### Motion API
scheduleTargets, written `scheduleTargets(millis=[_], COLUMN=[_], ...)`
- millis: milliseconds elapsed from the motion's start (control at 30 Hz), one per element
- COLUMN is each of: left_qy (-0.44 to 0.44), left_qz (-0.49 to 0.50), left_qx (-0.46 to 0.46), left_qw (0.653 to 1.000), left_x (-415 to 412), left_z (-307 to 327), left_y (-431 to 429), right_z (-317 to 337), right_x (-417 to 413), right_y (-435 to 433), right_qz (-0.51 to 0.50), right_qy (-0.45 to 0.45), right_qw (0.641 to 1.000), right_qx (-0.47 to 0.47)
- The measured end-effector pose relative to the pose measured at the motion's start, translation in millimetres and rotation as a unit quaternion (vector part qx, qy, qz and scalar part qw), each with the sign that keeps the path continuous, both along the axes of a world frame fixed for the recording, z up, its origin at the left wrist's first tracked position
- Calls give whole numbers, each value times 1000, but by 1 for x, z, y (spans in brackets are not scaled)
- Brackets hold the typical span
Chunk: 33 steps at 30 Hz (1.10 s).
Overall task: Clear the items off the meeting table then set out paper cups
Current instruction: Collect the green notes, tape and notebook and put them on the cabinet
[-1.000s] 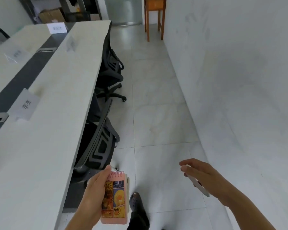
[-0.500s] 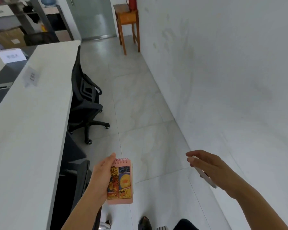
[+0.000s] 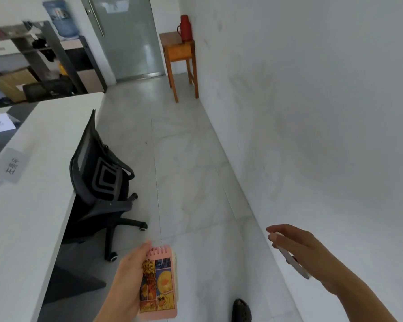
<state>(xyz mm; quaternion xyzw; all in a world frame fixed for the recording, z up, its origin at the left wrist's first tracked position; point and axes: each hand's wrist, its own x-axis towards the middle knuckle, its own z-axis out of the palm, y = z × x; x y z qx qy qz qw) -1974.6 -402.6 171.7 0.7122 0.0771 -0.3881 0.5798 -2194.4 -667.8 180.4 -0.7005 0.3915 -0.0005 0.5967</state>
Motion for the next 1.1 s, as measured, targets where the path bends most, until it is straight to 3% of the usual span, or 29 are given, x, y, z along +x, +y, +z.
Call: scheduleTargets(millis=[267, 467, 800, 1100], left_qy=[-4, 6, -41, -32], left_qz=[86, 115, 60, 53], left_qx=[-3, -14, -21, 5], left_qw=[996, 993, 997, 998], left_x=[109, 228, 469, 639], left_z=[8, -12, 24, 1], left_y=[-88, -154, -311, -442], right_z=[25, -4, 23, -12], right_x=[170, 288, 481, 647], right_y=[-122, -191, -322, -452], right_qz=[96, 142, 65, 79], right_qy=[-22, 10, -23, 17], right_qw=[995, 990, 997, 997], right_qx=[-14, 9, -23, 6])
